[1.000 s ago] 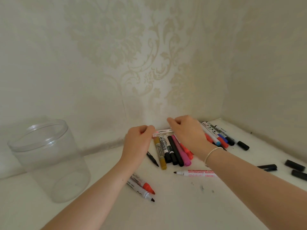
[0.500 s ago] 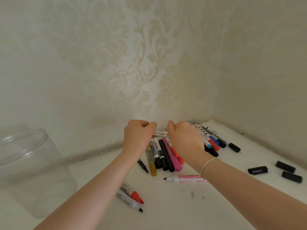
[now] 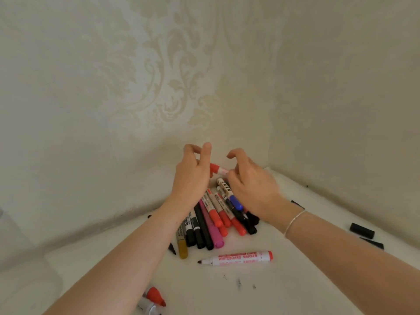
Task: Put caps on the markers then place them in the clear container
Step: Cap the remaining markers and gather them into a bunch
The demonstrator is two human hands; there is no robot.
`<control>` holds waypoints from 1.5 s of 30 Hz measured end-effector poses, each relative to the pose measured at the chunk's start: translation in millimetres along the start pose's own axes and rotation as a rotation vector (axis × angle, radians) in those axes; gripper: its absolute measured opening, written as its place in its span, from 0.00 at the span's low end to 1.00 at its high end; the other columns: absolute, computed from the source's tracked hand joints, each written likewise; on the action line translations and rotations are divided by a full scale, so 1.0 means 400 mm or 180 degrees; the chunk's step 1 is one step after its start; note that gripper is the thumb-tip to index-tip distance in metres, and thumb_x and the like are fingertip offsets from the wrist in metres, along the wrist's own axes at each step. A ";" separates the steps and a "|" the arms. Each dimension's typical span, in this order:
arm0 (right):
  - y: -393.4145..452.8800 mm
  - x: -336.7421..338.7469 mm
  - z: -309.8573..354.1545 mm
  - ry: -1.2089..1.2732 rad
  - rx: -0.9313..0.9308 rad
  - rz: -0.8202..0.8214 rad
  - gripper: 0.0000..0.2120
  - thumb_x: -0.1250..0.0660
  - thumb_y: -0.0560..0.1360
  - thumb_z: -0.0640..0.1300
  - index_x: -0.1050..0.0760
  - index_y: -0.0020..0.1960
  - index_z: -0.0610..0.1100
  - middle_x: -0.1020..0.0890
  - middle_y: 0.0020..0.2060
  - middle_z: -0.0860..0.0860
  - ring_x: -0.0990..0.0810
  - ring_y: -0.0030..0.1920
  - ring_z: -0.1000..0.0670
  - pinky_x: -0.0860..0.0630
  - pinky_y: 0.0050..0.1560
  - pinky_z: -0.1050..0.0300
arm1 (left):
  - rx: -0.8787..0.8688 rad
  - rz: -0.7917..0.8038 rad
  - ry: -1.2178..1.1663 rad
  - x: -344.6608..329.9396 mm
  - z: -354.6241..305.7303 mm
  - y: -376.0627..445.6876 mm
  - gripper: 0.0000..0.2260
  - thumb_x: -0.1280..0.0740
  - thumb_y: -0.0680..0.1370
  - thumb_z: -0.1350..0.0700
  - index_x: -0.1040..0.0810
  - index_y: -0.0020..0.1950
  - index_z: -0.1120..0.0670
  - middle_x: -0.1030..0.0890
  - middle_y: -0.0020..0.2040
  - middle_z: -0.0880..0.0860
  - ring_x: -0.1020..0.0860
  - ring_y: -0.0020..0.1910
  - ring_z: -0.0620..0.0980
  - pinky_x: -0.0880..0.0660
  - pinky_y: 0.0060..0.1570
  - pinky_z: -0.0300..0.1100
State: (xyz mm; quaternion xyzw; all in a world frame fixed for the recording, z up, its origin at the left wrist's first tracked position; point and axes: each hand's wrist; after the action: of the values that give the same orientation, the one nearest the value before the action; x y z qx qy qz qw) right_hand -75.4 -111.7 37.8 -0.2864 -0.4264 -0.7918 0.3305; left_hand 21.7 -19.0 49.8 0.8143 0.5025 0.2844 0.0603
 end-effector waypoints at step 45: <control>-0.108 0.143 -0.180 -0.2617 -0.1145 0.3216 0.15 0.30 0.68 0.36 0.37 0.36 0.43 0.29 0.33 0.50 0.28 0.31 0.49 0.32 0.32 0.60 | 0.0484 0.1579 0.3833 0.132 0.118 -0.061 0.14 0.43 0.75 0.62 0.26 0.58 0.54 0.27 0.57 0.55 0.24 0.56 0.55 0.27 0.53 0.46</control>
State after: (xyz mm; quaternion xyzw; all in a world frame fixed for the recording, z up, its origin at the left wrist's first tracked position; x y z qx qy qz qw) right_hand -156.2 -171.9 25.0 -0.7792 -0.1927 -0.4253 0.4182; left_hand 44.9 46.9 22.7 0.6064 0.2643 0.6597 -0.3566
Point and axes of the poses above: each hand's wrist, its own y-axis towards the middle knuckle, its own x-axis out of the back of the hand, z = x × y
